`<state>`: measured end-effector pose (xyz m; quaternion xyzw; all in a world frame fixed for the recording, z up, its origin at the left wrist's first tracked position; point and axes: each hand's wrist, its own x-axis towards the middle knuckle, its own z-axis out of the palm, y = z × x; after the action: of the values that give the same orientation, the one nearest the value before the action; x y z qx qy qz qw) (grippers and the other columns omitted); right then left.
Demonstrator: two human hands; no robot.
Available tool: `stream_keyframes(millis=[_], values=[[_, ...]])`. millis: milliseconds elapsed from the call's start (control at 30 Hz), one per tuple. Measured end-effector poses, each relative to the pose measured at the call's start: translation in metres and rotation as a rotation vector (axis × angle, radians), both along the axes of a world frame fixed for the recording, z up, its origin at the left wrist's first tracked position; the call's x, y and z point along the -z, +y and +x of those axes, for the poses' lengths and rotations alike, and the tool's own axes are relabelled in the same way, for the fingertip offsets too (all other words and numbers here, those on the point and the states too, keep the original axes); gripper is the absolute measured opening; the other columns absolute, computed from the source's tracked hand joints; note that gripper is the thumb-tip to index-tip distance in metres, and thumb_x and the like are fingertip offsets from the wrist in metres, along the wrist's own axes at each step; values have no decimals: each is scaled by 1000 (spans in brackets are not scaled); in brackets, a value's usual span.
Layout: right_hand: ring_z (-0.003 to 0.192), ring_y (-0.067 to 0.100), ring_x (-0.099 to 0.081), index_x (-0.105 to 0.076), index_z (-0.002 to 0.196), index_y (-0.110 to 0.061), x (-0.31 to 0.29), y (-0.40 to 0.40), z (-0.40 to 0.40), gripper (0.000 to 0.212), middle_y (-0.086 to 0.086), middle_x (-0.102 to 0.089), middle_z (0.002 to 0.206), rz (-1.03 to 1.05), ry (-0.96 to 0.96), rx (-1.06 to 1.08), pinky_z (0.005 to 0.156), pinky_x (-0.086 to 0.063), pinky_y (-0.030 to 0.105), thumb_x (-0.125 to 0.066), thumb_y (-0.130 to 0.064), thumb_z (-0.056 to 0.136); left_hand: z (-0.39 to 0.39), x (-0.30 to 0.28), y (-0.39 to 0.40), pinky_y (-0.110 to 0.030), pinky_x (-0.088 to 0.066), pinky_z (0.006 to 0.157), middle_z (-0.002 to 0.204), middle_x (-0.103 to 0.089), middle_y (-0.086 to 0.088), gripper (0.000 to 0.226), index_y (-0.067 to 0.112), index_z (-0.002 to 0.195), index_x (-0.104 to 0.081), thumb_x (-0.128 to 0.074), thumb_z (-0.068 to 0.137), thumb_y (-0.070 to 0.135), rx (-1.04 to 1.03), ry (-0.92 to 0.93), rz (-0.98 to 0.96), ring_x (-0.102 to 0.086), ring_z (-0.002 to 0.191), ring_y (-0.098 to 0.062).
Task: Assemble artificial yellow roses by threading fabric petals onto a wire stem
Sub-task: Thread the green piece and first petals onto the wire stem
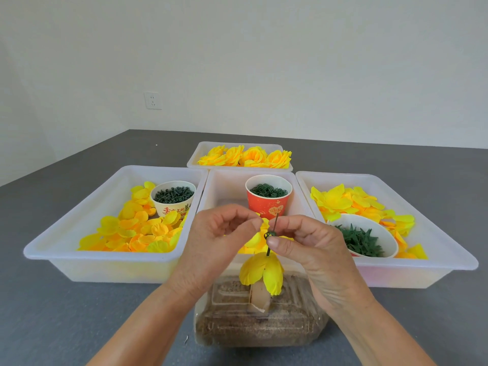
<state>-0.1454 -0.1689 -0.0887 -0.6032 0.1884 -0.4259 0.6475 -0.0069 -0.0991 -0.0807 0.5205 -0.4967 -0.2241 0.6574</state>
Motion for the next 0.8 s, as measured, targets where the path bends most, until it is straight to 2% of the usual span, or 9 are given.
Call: stream_keyframes(millis=[133, 233, 333, 433, 500, 600, 700, 800], values=[[69, 11, -65, -76, 71, -13, 1, 2, -3, 23, 6, -73, 76, 32, 75, -4, 62, -52, 20, -78, -15, 48, 0, 0, 4, -22, -49, 65, 67, -69, 1, 15, 11, 72, -72, -68, 80, 0, 32, -93, 66, -59, 65, -10], [72, 10, -66, -75, 68, -15, 2, 2, -5, 17, 4, -73, 77, 24, 174, -2, 62, -53, 22, -78, -6, 54, -1, 4, 6, -22, -50, 67, 66, -68, 3, 17, 17, 70, -72, -70, 78, 3, 21, -161, 132, -60, 67, -10], [73, 13, -66, -74, 74, -11, 1, 1, -7, 21, 9, -73, 80, 34, 218, -8, 65, -55, 24, -78, 0, 56, -2, 5, 8, -21, -50, 67, 65, -68, 5, 17, 20, 68, -71, -71, 78, 5, 18, -182, 172, -61, 67, -7], [67, 11, -66, -74, 66, -13, -1, 3, -9, 22, 6, -73, 73, 58, 207, 1, 58, -54, 21, -78, -12, 44, -2, 3, 10, -19, -50, 68, 66, -69, 6, 17, 20, 69, -72, -72, 77, 5, 25, -188, 176, -62, 67, -7], [69, 9, -67, -76, 65, -17, -2, 2, -11, 24, 4, -74, 75, 39, 204, -4, 61, -53, 20, -78, -20, 41, -3, 2, 10, -24, -52, 69, 68, -70, 3, 14, 18, 71, -72, -74, 75, 4, 11, -212, 167, -63, 69, -15], [72, 7, -67, -78, 69, -21, -2, 2, -12, 20, 4, -74, 77, 13, 181, -8, 65, -52, 17, -76, -24, 49, -4, 1, 10, -35, -52, 75, 72, -71, 0, 12, 16, 72, -73, -75, 74, 4, -9, -229, 157, -64, 75, -26], [70, 5, -66, -78, 67, -24, 1, 3, -11, 15, 2, -74, 73, 6, 191, 10, 63, -51, 16, -73, -20, 53, -6, 1, 10, -44, -52, 77, 72, -70, 1, 11, 19, 71, -73, -75, 75, 9, -30, -264, 156, -64, 76, -25], [69, 5, -67, -77, 67, -26, 2, 4, -12, 13, 1, -74, 73, -14, 226, 27, 62, -51, 16, -75, -19, 56, -8, 0, 10, -45, -51, 77, 73, -69, 3, 13, 22, 70, -72, -75, 75, 11, -38, -299, 153, -63, 77, -22]])
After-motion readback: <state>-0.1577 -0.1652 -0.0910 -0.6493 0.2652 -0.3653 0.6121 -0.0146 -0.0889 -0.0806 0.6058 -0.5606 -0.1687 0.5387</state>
